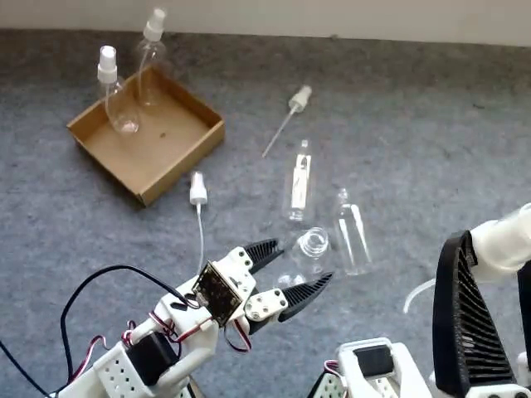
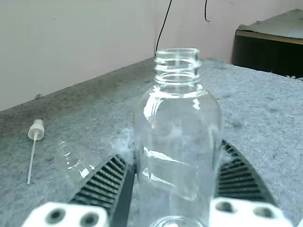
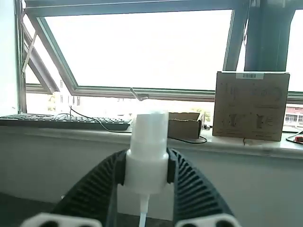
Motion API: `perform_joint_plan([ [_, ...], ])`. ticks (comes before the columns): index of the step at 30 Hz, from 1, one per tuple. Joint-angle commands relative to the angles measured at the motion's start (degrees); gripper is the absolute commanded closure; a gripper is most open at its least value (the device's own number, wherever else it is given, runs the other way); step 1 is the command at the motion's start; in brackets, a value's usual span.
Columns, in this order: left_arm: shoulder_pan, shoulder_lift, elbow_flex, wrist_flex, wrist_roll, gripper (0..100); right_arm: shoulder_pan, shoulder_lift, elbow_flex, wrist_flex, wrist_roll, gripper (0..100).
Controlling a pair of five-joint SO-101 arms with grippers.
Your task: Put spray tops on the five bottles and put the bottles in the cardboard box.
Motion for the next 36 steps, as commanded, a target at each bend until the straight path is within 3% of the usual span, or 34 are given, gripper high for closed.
perform_joint_plan([
  [1,0.66,-0.84,1.27,-0.18,0.18,92,0.13,-2.77,13.23,-7.96,-0.79,99.4],
  [13,0.57,-0.66,1.27,-0.18,0.18,92,0.04,-20.00,61.05,-38.55,-0.79,99.4],
  [18,0.57,-0.57,1.27,-0.18,0.18,92,0.04,-26.07,76.35,-46.64,-0.79,99.4],
  [26,0.57,-0.48,1.27,-0.09,0.18,92,-11.30,-30.29,81.19,-51.56,-0.79,99.4],
  [36,0.57,-0.48,1.27,-0.09,0.18,92,-12.09,-30.55,81.27,-53.05,-0.70,99.4],
])
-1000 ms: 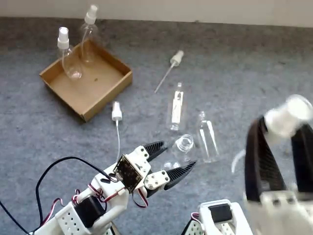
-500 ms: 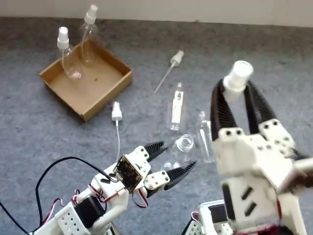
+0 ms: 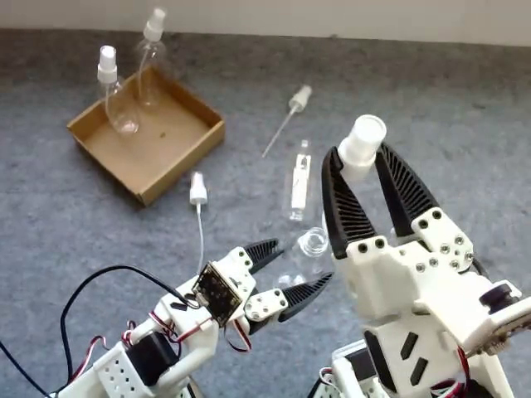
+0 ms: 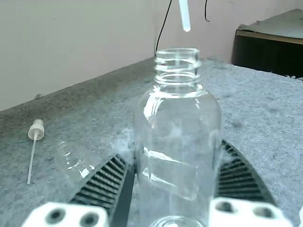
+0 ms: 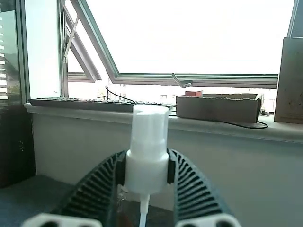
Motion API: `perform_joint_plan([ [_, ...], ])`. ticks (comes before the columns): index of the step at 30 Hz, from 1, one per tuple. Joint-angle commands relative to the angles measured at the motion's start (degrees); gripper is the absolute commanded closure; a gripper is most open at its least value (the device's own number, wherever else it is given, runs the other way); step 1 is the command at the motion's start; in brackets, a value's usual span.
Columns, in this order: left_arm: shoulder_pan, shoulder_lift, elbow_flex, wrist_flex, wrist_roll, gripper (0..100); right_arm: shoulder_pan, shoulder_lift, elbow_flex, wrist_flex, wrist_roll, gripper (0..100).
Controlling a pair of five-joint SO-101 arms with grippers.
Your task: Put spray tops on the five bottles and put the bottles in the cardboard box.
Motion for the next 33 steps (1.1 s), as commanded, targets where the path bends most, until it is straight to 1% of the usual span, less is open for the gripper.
perform_joint_plan([
  [1,0.57,-0.48,1.27,-0.09,0.18,92,-0.48,-0.22,-0.04,-1.71,-0.35,99.4],
  [14,0.48,-0.84,1.27,-0.09,0.18,92,-0.57,-0.31,7.87,-1.54,-0.44,99.4],
  [19,0.40,-0.84,1.27,-0.09,0.35,92,-0.57,-4.18,9.71,5.32,-0.44,99.4],
  [30,0.40,-0.84,1.27,-0.09,0.44,92,-0.57,-16.22,17.63,14.90,0.00,98.9],
  [33,0.40,-0.84,1.27,-0.09,0.44,92,-2.77,-18.07,19.74,16.84,0.09,98.8],
])
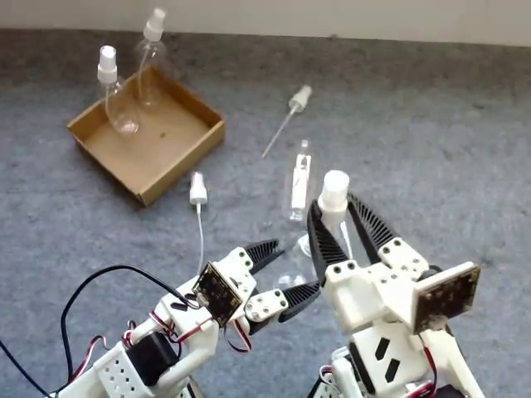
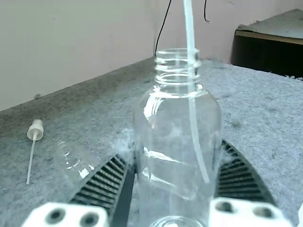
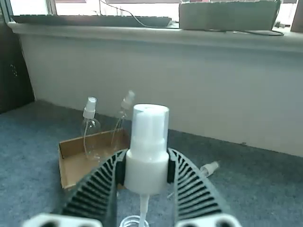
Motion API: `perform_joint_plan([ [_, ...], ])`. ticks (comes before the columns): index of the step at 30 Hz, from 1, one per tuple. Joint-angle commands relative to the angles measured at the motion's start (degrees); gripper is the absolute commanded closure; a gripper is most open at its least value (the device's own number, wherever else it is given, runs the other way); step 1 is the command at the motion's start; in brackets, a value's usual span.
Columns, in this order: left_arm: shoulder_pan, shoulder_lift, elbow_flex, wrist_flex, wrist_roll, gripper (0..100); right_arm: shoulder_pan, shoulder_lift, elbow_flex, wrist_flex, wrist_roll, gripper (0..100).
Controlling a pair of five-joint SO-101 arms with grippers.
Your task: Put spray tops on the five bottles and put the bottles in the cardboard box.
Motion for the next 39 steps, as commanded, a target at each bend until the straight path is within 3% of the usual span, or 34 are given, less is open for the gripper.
perform_joint_plan([
  [1,0.22,-0.84,1.27,-0.09,0.44,92,-3.82,-1.80,0.84,2.42,0.09,98.8],
  [12,-2.15,-0.92,1.27,-0.35,0.44,92,-6.81,-5.32,1.36,10.68,6.42,98.7],
  [19,-4.00,-0.92,1.27,-0.35,0.53,92,-6.73,-5.23,1.10,12.70,6.51,81.1],
  [28,-4.18,-0.92,1.27,-0.18,0.53,92,-6.46,-4.79,0.84,12.18,6.51,81.1],
  [35,-8.84,-0.92,0.84,-0.35,0.44,92,11.30,-5.05,1.36,4.00,6.51,81.1],
  [39,-12.26,-0.92,0.84,-0.44,0.44,92,11.12,-5.23,6.11,3.30,6.51,81.2],
])
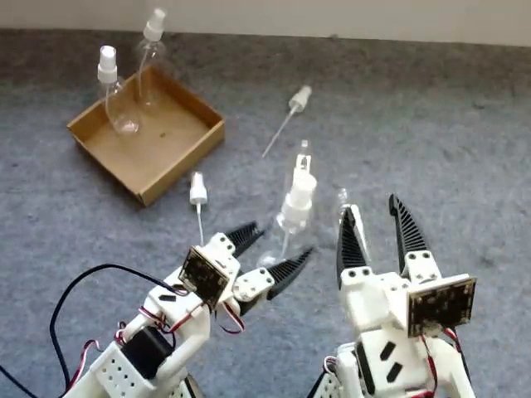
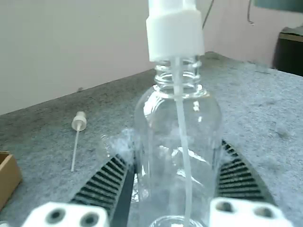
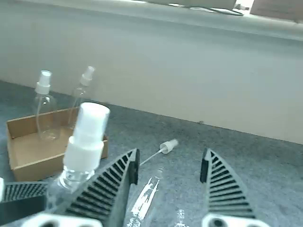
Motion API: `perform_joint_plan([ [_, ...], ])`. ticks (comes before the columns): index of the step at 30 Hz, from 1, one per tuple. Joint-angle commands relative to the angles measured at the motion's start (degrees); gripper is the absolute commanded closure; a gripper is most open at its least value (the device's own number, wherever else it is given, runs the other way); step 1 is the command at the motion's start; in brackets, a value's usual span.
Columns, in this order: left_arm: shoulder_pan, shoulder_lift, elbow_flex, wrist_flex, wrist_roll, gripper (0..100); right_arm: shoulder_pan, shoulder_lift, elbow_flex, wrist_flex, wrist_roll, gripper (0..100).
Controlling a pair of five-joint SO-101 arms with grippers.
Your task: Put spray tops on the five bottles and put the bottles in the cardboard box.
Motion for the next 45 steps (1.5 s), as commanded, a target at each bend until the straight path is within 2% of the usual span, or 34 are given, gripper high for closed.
perform_joint_plan([
  [1,-1.89,-0.92,0.75,-0.44,0.44,92,0.22,-0.22,4.18,-2.15,0.79,81.2],
  [9,-2.15,-0.92,0.92,-2.64,0.18,92,-1.36,-0.31,10.68,-7.43,0.62,81.2],
  [18,-8.22,-0.92,1.27,-8.53,0.44,92,-1.45,-0.31,22.37,-14.20,0.44,98.1],
  [27,-8.66,-0.92,1.27,-13.36,0.35,92,-1.63,-0.31,33.10,-23.34,0.62,99.0],
  [33,-9.63,-0.92,1.19,-15.74,0.09,92,-7.60,-0.31,40.04,-30.64,0.79,99.1],
  [39,-16.31,-0.92,0.75,-15.74,0.53,92,-9.36,-0.31,41.36,-30.55,0.79,99.1],
  [45,-16.66,-0.92,1.19,-20.40,0.53,92,-18.15,-0.31,43.12,-30.55,0.79,99.1],
])
